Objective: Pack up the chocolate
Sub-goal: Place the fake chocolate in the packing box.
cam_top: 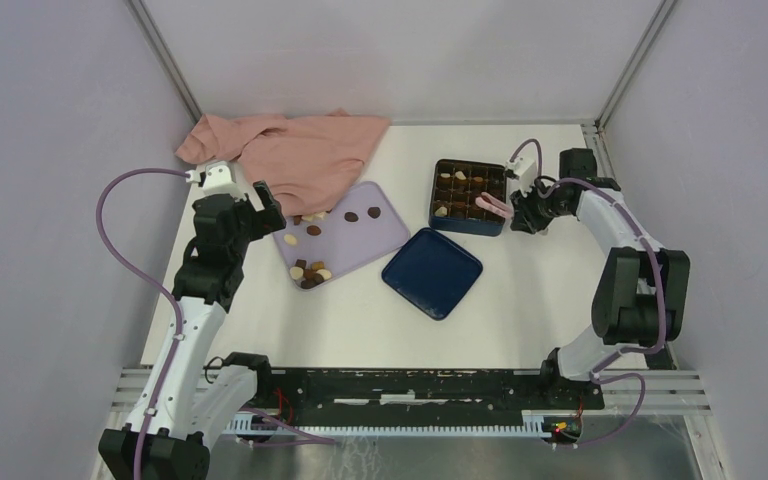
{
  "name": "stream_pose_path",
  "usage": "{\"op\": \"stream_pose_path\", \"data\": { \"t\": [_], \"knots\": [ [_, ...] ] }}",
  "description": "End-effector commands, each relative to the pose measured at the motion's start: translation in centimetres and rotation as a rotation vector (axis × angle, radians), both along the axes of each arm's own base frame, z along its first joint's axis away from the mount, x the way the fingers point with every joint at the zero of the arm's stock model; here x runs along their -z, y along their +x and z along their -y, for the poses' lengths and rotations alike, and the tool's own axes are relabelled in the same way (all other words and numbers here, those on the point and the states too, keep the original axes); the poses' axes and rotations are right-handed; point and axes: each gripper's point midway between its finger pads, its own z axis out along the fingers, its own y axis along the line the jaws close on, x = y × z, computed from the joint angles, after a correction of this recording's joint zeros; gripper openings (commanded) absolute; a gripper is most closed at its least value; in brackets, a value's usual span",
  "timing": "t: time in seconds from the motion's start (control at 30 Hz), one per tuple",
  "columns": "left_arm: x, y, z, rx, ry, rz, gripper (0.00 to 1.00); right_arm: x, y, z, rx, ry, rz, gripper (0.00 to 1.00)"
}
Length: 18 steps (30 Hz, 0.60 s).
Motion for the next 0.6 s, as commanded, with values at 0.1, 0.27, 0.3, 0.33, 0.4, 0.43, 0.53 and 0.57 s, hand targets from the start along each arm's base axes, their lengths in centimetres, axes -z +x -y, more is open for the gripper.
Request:
{"op": "stream_pose_path", "data": {
  "t": [0.1, 0.27, 0.3, 0.33, 0.4, 0.43, 0.53, 0.57],
  "knots": [
    [-0.9, 0.4, -0.3, 0.021, 0.05, 0.037, 1.0, 0.5, 0.0, -1.0, -0.089, 0.026, -0.025, 0.13],
    [-0.9, 0.4, -0.3, 0.021, 0.05, 0.037, 1.0, 1.0, 0.2, -1.0, -0.093, 0.025, -0.045, 0.14],
    [-0.9, 0.4, -0.3, 0.02, 0.05, 0.037, 1.0, 1.1, 0.2, -1.0, -0.095, 0.027, -0.049, 0.15],
    [-0.9, 0.4, -0.3, 0.02, 0.05, 0.037, 1.0, 1.2, 0.1, -1.0, -0.098, 0.027, -0.056, 0.15],
    [-0.9, 0.4, -0.3, 0.02, 0.05, 0.037, 1.0, 1.3, -0.1, -1.1, -0.105, 0.03, -0.061, 0.18],
    [-0.9, 0.4, -0.3, 0.021, 0.05, 0.036, 1.0, 1.3, -0.1, -1.1, -0.107, 0.031, -0.062, 0.2],
    [-0.8, 0.4, -0.2, 0.024, 0.049, 0.034, 1.0, 1.2, 0.0, -1.2, -0.109, 0.036, -0.06, 0.22],
    [-0.8, 0.4, -0.2, 0.024, 0.049, 0.035, 1.0, 1.2, 0.1, -1.3, -0.108, 0.038, -0.06, 0.22]
  ]
}}
